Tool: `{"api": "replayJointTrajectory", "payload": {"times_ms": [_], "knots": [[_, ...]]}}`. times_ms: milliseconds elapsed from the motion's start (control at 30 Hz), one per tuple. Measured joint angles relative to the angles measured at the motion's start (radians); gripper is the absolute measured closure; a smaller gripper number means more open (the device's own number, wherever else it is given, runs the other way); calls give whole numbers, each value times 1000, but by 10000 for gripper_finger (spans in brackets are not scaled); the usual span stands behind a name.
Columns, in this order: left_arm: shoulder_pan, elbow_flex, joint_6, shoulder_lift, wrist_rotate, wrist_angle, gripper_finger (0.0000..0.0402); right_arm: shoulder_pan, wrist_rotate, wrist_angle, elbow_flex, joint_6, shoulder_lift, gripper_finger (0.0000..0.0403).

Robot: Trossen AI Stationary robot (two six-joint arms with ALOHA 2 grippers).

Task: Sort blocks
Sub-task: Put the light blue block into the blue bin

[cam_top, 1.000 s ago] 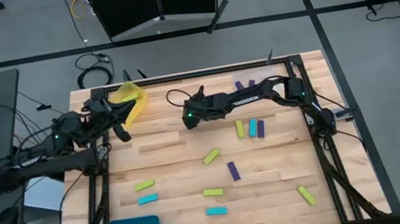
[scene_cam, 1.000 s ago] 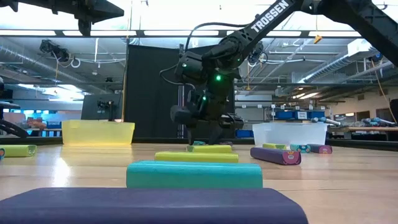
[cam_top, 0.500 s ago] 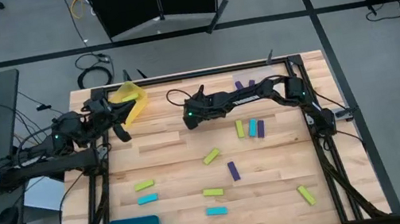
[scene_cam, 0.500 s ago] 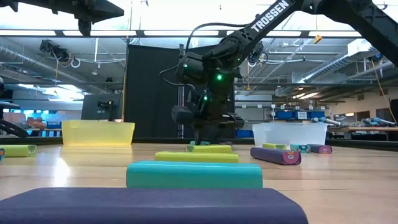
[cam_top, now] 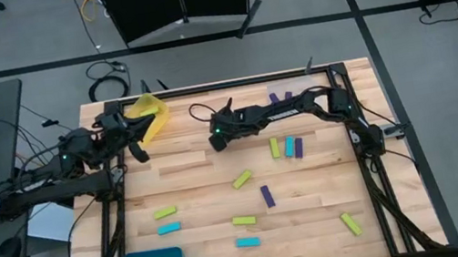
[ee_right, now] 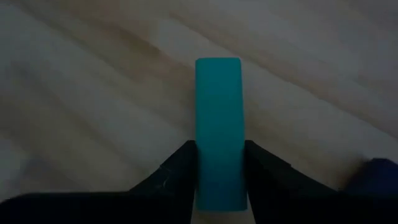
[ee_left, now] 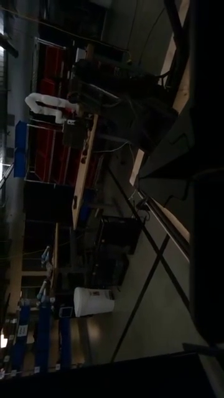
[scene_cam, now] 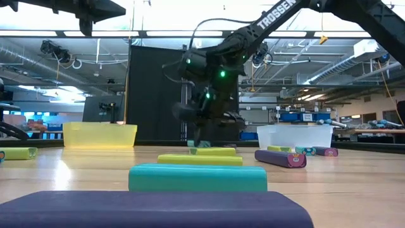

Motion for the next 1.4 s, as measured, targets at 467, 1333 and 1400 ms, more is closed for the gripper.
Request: {"api": "replayJointTrajectory", "payload": {"times_ms": [467,1333,1400], "knots": [[0,0,-4,-7,-14,2,390,174,-140,485,2,-230,-30,283],[3,0,-141,-6,136,2,391,483,-331,720,641,-324,397,283],[3,0,-144,-6,152,-1,391,493,-365,675,726,-331,445,283]]}}
